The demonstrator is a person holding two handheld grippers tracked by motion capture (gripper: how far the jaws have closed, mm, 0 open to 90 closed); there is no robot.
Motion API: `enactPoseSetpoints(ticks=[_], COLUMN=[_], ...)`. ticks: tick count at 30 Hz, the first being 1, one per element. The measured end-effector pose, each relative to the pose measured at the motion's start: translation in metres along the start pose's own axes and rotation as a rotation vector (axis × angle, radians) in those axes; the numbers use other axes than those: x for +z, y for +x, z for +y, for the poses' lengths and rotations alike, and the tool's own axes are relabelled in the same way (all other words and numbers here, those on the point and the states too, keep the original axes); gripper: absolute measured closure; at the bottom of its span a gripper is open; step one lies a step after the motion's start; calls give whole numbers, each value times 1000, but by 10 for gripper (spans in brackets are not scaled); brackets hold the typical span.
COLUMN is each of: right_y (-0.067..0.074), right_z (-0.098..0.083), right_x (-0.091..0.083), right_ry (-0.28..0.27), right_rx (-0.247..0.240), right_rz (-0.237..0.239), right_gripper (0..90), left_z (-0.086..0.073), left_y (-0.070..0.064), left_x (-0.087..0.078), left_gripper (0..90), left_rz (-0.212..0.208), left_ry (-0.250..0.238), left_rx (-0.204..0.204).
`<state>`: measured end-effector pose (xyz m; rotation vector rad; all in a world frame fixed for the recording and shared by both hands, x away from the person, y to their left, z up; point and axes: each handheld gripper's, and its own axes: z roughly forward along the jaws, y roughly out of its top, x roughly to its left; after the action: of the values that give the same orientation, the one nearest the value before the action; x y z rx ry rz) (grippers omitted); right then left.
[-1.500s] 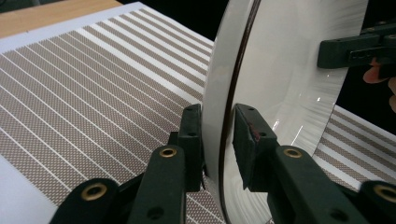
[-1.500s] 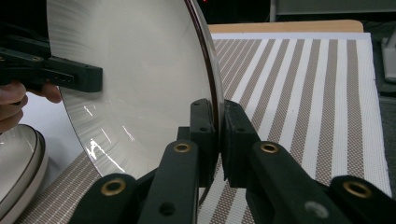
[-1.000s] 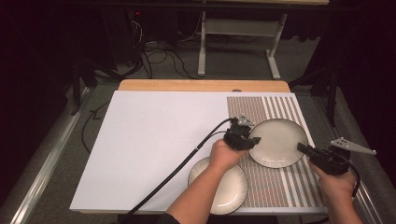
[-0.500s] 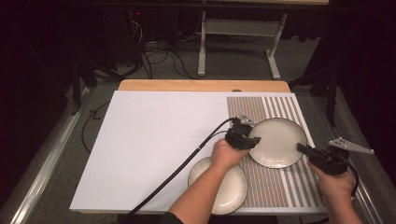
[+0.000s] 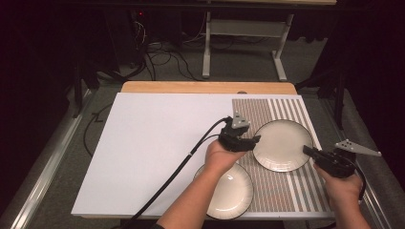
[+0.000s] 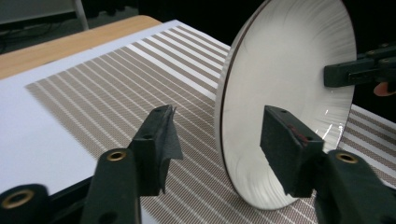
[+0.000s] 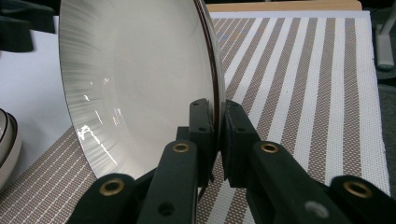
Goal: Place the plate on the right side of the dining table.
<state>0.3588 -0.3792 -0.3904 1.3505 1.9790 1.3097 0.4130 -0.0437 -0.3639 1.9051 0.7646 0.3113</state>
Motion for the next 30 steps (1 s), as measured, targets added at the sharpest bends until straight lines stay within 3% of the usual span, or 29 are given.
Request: enactPoseSetpoints(ticks=[2,4,5,8,15,21,24,30], right_y=[0,0,0,-1,-1,0,-1,-1], right_z=[0,0,0,1,1,2,2,3], right_x=[0,1,2,2,4,4,5,7], right_ry=[1,3,1,4,10,20,23,30], right_rx=[-1,5,5,9,18,14,15,13], right_rz=[0,-1,-1,-4,-13,-28,-27,-39], right_gripper=[857,857,856,854,851,844,843,838], left_z=[-3,-8,-8,-15,-39,-70,-78,-98], left_y=[4,9,9,18,37,58,62,70], left_x=[-12,-34,-34,-58,-99,-140,-151,-185], left_gripper=[431,397,387,361,329,253,217,158], left_rz=[11,36,36,47,90,160,181,230], left_ry=[-17,-55,-55,-85,-93,-113,-114,-171], left_rx=[-13,-20,-20,-49,-53,-74,-76,-69])
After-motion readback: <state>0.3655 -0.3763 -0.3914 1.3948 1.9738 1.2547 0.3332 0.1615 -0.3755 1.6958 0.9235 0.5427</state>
